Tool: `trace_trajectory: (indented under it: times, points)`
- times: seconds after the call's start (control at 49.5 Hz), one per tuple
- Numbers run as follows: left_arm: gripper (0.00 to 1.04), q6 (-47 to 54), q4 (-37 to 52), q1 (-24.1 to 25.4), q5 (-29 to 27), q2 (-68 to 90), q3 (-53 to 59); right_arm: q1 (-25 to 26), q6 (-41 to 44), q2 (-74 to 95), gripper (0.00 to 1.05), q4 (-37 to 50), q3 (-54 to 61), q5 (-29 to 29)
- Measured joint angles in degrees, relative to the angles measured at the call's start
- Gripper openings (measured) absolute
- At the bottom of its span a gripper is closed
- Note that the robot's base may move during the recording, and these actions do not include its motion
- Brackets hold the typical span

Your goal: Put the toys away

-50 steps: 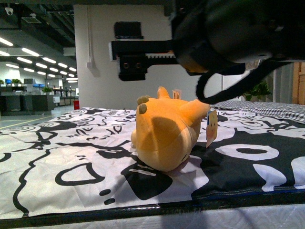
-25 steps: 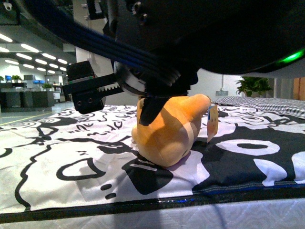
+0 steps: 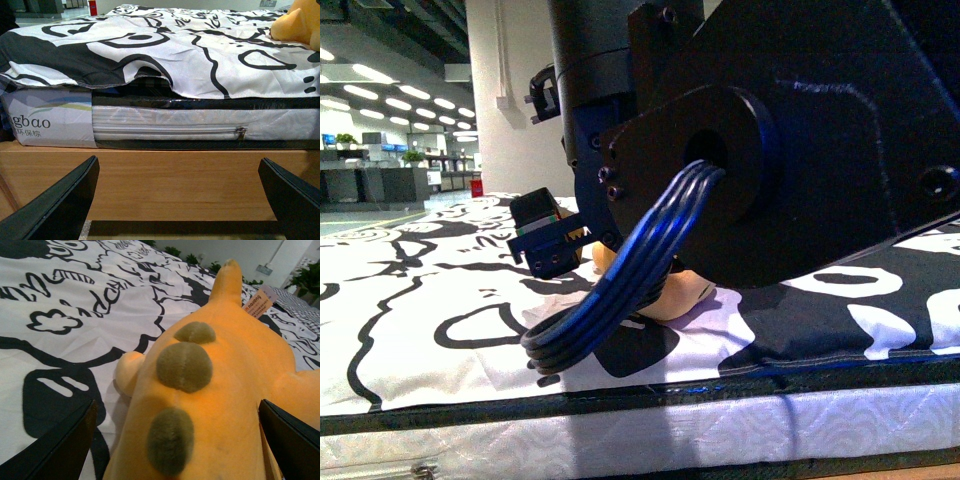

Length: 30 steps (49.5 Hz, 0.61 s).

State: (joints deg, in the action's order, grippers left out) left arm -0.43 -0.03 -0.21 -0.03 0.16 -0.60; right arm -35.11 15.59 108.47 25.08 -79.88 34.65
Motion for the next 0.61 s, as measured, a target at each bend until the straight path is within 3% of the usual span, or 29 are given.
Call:
trace_trajectory:
  times: [0.363,0.606]
  points:
    - [0.99,0.0,0.0,0.0,0.0,0.0,0.0,2.67,-1.09,0.61,0.98,0.44,-0.28,2.95]
    - [0.99,0.0,0.0,0.0,0.0,0.0,0.0,2.86,-4.15,0.61,0.98,-1.99,1.79,0.35]
